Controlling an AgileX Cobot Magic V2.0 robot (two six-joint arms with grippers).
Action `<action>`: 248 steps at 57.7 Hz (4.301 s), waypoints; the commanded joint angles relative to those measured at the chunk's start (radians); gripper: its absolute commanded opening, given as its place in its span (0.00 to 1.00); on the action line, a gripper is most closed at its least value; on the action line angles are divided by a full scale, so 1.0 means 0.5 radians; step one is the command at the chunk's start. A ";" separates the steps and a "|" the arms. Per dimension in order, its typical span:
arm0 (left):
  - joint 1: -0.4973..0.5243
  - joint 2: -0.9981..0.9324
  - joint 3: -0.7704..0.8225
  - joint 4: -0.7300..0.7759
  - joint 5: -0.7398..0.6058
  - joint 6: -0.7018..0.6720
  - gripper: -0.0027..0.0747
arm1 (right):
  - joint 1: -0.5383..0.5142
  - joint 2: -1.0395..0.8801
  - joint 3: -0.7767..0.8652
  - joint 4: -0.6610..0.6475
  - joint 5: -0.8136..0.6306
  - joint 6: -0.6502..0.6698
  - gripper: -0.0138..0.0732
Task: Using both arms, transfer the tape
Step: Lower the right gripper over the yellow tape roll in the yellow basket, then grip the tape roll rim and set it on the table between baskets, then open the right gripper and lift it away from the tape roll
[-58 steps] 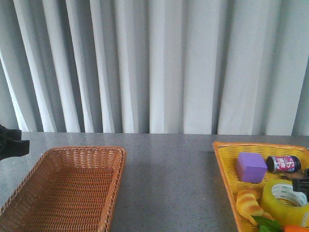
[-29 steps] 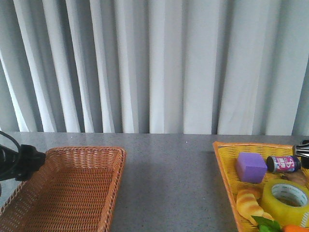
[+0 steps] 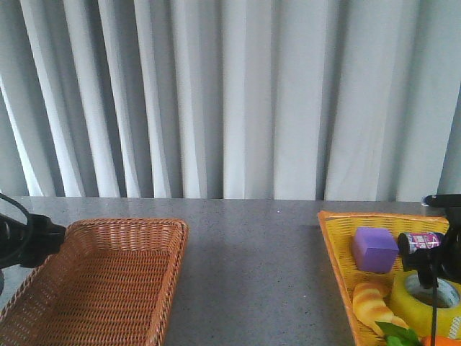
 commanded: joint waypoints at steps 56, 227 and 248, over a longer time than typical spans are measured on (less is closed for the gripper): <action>0.002 -0.038 -0.067 -0.012 -0.100 -0.017 0.74 | -0.243 0.097 -0.092 0.636 -0.091 -0.690 0.15; -0.281 0.005 -0.267 -0.128 -0.132 0.106 0.73 | 0.247 -0.447 -0.732 0.191 0.196 -0.356 0.15; -0.688 0.620 -0.984 -0.156 0.198 0.108 0.73 | 0.245 -0.438 -0.429 0.182 0.223 -0.358 0.15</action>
